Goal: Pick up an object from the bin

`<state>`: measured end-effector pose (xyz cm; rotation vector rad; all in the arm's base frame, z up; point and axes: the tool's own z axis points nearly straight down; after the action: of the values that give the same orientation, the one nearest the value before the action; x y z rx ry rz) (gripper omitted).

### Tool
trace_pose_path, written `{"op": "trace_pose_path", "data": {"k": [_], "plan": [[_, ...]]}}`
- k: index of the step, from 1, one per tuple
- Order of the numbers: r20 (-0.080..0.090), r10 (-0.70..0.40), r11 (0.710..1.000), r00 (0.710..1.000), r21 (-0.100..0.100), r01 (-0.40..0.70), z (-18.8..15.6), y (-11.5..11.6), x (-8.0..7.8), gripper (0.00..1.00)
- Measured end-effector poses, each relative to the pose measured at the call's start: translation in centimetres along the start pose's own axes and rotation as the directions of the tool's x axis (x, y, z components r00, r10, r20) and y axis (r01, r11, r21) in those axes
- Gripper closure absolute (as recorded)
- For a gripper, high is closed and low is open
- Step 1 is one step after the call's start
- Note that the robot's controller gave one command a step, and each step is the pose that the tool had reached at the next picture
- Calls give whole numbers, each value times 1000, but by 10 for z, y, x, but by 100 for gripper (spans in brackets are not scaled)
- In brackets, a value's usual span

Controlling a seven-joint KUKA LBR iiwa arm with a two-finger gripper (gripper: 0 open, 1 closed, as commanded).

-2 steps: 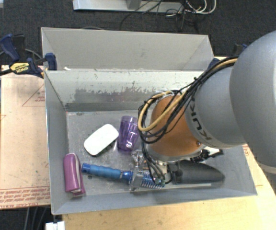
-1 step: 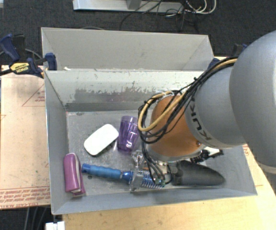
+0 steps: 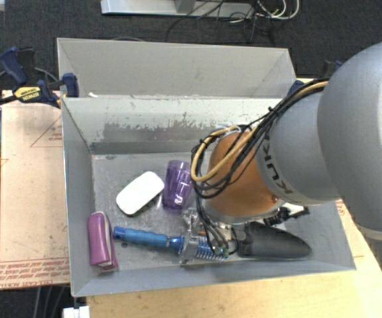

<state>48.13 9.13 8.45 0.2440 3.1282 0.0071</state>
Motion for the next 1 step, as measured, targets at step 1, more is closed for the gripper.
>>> {"op": "trace_pose_path", "data": {"k": [1], "plan": [[0,0,1000,1000,0,0,0,0,0,100]]}}
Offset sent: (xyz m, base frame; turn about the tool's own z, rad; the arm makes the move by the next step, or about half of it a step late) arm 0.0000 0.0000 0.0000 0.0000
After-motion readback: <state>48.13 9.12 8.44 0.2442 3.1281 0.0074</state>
